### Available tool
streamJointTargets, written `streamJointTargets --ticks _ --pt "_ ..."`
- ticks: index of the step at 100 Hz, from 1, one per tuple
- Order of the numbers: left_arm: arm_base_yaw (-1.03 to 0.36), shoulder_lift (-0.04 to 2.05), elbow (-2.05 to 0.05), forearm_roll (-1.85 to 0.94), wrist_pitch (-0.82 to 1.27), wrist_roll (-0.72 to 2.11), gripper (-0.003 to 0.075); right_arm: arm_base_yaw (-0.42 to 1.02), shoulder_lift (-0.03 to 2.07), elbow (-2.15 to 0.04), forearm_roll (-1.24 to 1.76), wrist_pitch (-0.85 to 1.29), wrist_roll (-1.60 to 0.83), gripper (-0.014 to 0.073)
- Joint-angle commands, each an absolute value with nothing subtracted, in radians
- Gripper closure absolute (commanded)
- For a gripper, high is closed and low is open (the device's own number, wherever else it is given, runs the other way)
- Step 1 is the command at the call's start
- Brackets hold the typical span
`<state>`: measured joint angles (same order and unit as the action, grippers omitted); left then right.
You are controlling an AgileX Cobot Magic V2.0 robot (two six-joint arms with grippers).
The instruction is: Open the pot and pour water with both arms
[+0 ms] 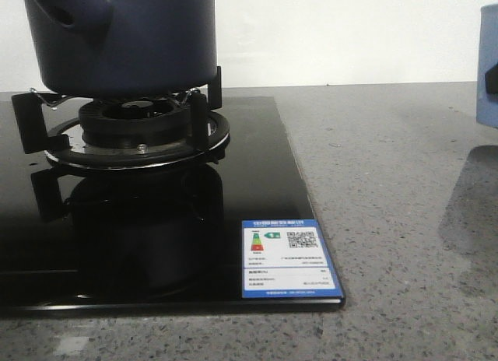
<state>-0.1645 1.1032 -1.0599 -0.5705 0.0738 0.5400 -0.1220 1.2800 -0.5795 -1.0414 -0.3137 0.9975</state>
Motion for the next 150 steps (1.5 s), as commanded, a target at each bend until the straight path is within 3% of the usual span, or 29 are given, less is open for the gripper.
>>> streamJointTargets --ticks 1,38,56,63,113,150 --pt "-0.162 1.075 -1.096 -0.581 -0.033 0.544 0.0321 -0.130 1.277 -0.603 -1.028 -0.393 0.963 0.0296" --pt "-0.162 1.075 -1.096 -0.581 -0.033 0.544 0.0321 -0.130 1.299 -0.603 -1.042 -0.400 0.949 0.0267" --pt "-0.162 1.075 -1.096 -0.581 -0.033 0.544 0.0321 -0.130 1.299 -0.603 -1.047 -0.398 0.949 0.0006" --pt "-0.162 1.075 -1.096 -0.581 -0.033 0.544 0.0321 -0.130 1.295 -0.603 -1.047 -0.388 0.979 -0.0036" --pt "-0.169 1.075 -1.096 -0.624 -0.022 0.544 0.0321 -0.130 1.079 -0.493 -1.306 -0.361 1.315 -0.0034" --pt "-0.333 1.124 -1.096 -0.624 -0.025 0.544 0.0321 -0.130 0.770 -0.289 -1.372 -0.420 1.493 -0.0032"
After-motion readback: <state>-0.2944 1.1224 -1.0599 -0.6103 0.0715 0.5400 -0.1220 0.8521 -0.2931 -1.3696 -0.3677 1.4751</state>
